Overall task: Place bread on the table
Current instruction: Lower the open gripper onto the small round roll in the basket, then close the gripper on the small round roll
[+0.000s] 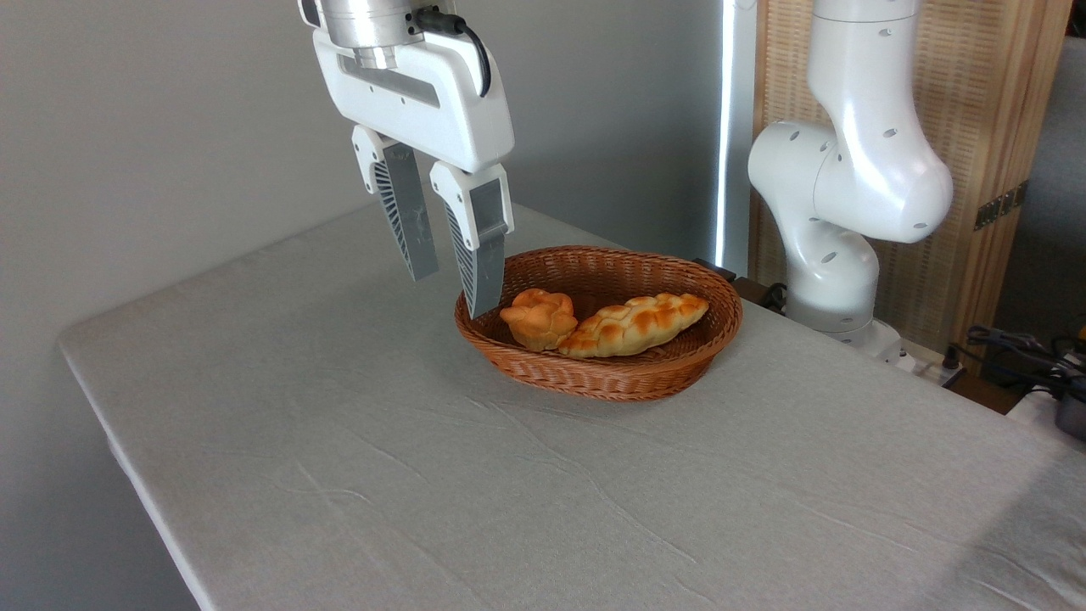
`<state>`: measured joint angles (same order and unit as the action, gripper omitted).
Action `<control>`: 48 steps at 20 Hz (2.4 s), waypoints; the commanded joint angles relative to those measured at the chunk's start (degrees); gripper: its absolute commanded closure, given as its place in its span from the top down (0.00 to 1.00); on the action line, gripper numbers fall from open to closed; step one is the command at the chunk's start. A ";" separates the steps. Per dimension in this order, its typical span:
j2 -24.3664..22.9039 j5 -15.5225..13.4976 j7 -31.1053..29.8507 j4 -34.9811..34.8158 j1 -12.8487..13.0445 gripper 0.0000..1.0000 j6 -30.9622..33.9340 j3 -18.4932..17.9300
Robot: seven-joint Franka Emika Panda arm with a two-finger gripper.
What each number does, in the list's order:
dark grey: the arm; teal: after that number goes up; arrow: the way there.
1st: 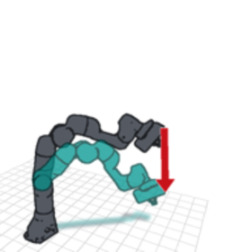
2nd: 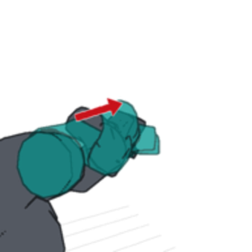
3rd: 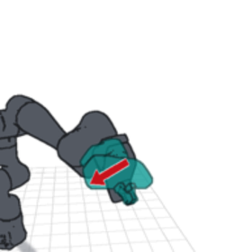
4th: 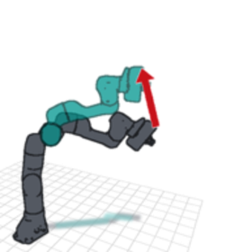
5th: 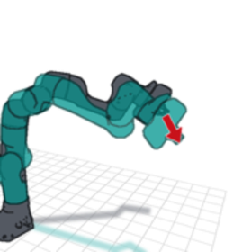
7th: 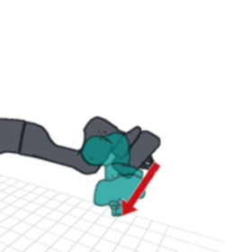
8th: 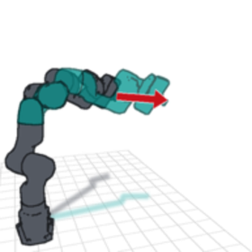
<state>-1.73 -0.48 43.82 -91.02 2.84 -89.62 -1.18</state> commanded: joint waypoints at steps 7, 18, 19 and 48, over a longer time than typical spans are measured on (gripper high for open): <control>0.33 0.30 0.04 1.02 -0.11 1.00 0.67 -0.05; -7.48 -0.31 -0.14 -12.41 6.12 1.00 -0.30 0.48; -8.28 -0.31 -0.14 -13.82 7.09 1.00 -0.30 0.22; -18.13 0.48 2.76 -48.63 26.52 1.00 -25.34 -0.05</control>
<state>-18.99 -0.46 44.95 -136.58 28.38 -111.90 -0.35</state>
